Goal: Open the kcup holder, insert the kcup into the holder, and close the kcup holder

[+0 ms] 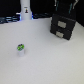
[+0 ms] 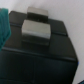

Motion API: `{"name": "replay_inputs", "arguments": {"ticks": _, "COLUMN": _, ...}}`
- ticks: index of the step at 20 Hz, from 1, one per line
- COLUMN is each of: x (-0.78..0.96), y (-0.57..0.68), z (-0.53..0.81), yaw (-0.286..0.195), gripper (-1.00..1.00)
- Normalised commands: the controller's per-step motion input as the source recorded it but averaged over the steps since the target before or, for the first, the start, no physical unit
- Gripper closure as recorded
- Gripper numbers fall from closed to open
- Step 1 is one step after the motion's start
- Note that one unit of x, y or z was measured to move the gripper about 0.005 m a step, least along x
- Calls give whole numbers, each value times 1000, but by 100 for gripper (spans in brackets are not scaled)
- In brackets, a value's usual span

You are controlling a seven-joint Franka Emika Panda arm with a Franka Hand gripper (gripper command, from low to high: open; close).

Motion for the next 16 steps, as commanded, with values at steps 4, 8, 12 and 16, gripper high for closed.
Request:
{"name": "replay_inputs", "arguments": {"ticks": 4, "x": -222, "y": 497, "z": -312, "yaw": -160, "gripper": -100}}
{"name": "replay_inputs", "arguments": {"ticks": 8, "x": -210, "y": 282, "z": -407, "yaw": -112, "gripper": -100}}
{"name": "replay_inputs", "arguments": {"ticks": 12, "x": -186, "y": 161, "z": -408, "yaw": -71, "gripper": -100}}
{"name": "replay_inputs", "arguments": {"ticks": 16, "x": -187, "y": 131, "z": -384, "yaw": -23, "gripper": -100}}
